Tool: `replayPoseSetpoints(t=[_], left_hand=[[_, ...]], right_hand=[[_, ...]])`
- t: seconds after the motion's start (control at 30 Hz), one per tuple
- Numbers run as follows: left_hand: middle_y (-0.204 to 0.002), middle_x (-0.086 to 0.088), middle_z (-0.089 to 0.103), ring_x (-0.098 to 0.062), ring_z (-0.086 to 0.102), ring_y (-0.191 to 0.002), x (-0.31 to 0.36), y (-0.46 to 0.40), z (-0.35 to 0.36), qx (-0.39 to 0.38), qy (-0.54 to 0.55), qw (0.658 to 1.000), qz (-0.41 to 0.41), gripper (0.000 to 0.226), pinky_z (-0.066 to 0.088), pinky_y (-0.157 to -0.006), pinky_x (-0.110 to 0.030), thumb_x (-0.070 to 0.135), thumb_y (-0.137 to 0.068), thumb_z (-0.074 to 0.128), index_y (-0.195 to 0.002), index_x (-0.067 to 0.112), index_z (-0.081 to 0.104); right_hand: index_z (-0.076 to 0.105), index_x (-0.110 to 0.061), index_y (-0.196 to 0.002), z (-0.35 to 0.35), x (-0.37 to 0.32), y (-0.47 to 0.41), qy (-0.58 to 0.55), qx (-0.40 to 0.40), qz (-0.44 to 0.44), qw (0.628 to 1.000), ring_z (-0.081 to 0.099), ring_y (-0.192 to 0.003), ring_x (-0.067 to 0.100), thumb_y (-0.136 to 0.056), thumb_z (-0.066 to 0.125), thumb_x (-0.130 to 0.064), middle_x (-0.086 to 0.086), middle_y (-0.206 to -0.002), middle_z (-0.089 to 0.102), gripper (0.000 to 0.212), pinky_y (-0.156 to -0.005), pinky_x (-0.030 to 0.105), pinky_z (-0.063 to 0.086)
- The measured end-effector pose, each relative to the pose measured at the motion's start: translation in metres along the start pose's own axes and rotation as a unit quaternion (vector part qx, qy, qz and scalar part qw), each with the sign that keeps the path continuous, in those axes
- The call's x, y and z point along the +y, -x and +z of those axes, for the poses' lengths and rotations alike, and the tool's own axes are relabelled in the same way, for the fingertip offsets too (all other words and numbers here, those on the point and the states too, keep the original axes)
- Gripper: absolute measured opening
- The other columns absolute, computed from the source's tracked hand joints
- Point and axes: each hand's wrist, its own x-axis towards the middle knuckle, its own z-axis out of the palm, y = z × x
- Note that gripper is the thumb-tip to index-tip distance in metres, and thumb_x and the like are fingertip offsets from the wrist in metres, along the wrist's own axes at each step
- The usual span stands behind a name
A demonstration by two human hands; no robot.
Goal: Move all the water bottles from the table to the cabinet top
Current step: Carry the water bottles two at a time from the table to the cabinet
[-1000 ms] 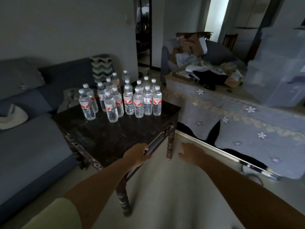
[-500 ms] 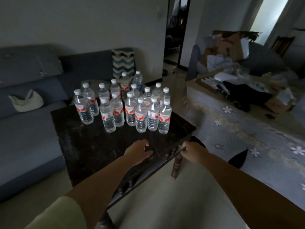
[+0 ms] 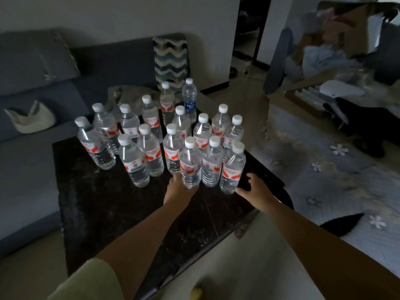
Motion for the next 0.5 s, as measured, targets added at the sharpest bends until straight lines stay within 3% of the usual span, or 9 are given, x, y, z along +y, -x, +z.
replayPoseSetpoints(t=[0.13,0.3,0.4,0.5], left_hand=[[-0.138,-0.017,0.043,-0.031,0.042,-0.128,0.002,-0.027,0.008,0.04,0.038,0.998,0.01,0.083,0.036,-0.109,-0.042,0.033,-0.075,0.079,-0.14,0.006,0.034],[-0.134,-0.005,0.048,-0.022,0.048,-0.125,0.005,-0.048,0.027,0.071,0.186,0.98,0.01,0.083,0.044,-0.105,-0.041,0.023,-0.068,0.085,-0.134,0.015,0.037],[-0.124,0.002,0.053,-0.017,0.054,-0.116,0.007,-0.057,0.038,0.104,0.237,0.966,-0.003,0.076,0.047,-0.095,-0.034,0.028,-0.065,0.087,-0.123,0.026,0.037],[-0.116,0.006,0.058,-0.014,0.058,-0.106,0.006,-0.062,0.042,0.125,0.239,0.963,-0.021,0.07,0.046,-0.086,-0.029,0.036,-0.066,0.085,-0.119,0.029,0.039]], right_hand=[[0.028,-0.009,-0.148,0.013,0.001,-0.029,-0.109,0.023,-0.062,0.992,0.043,-0.135,0.021,-0.073,0.083,-0.021,0.009,-0.146,0.045,0.094,-0.11,0.036,0.036],[0.032,-0.013,-0.141,0.041,0.0,-0.051,-0.236,0.071,-0.064,0.967,0.055,-0.115,0.009,-0.065,0.087,-0.009,-0.005,-0.126,0.054,0.094,-0.097,0.028,0.044],[0.037,-0.013,-0.135,0.05,-0.002,-0.061,-0.254,0.106,-0.06,0.959,0.058,-0.106,0.006,-0.064,0.088,-0.016,-0.006,-0.119,0.059,0.087,-0.087,0.022,0.044],[0.044,-0.019,-0.13,0.049,-0.004,-0.067,-0.253,0.097,-0.068,0.96,0.063,-0.107,0.009,-0.065,0.088,-0.027,-0.003,-0.12,0.065,0.079,-0.087,0.025,0.049]])
